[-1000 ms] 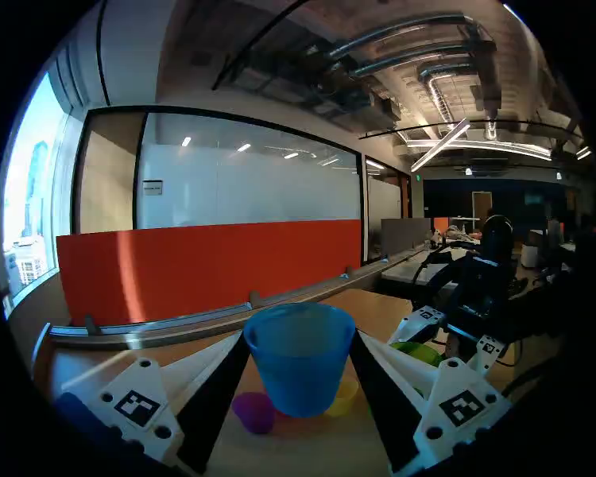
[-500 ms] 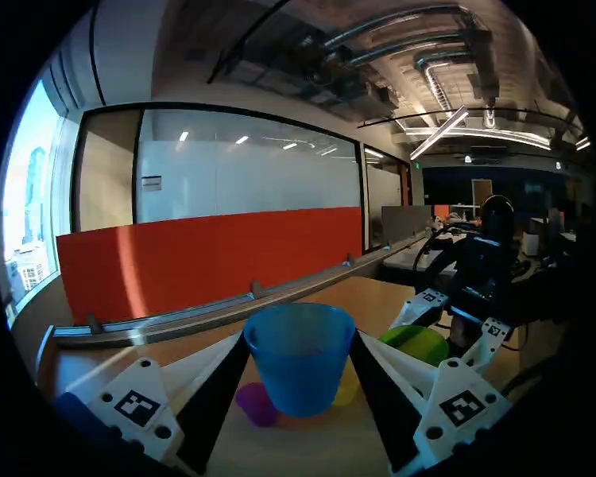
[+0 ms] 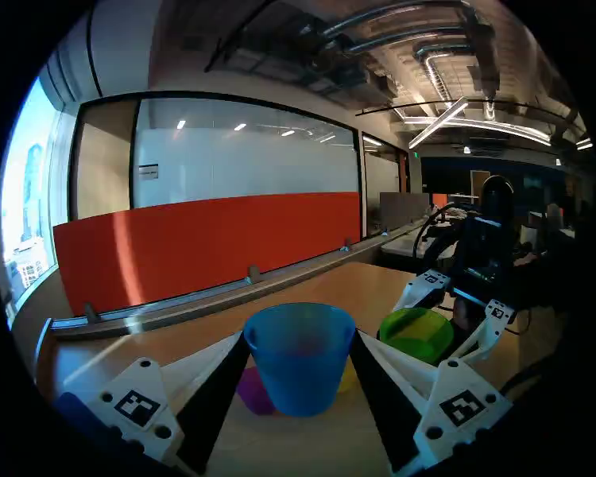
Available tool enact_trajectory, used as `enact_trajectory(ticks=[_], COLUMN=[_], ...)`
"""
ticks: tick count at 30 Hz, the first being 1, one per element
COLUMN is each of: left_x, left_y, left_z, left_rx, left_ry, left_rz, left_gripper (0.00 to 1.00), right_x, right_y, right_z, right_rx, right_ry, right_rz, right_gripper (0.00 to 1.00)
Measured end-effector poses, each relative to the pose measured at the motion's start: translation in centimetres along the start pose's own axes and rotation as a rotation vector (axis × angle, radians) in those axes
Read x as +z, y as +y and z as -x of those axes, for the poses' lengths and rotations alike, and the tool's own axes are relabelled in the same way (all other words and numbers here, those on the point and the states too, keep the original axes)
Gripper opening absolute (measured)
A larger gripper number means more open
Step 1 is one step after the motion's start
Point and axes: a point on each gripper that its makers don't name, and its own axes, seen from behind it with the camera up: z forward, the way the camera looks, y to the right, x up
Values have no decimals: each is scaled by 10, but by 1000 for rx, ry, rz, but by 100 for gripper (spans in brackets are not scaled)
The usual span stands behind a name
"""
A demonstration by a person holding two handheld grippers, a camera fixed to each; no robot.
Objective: Pour water
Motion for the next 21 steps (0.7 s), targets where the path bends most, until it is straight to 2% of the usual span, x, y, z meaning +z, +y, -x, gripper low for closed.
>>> enact_trajectory(ticks=[21], left_x=[12], left_y=[8], left_z=[55], left_rx=[60], left_ry=[-151], left_rz=[25], left_gripper=[86], right_x=[-21], right_y=[6], right_z=[29], right_rx=[34], right_ry=[-98], right_rz=[-6], right_gripper=[88])
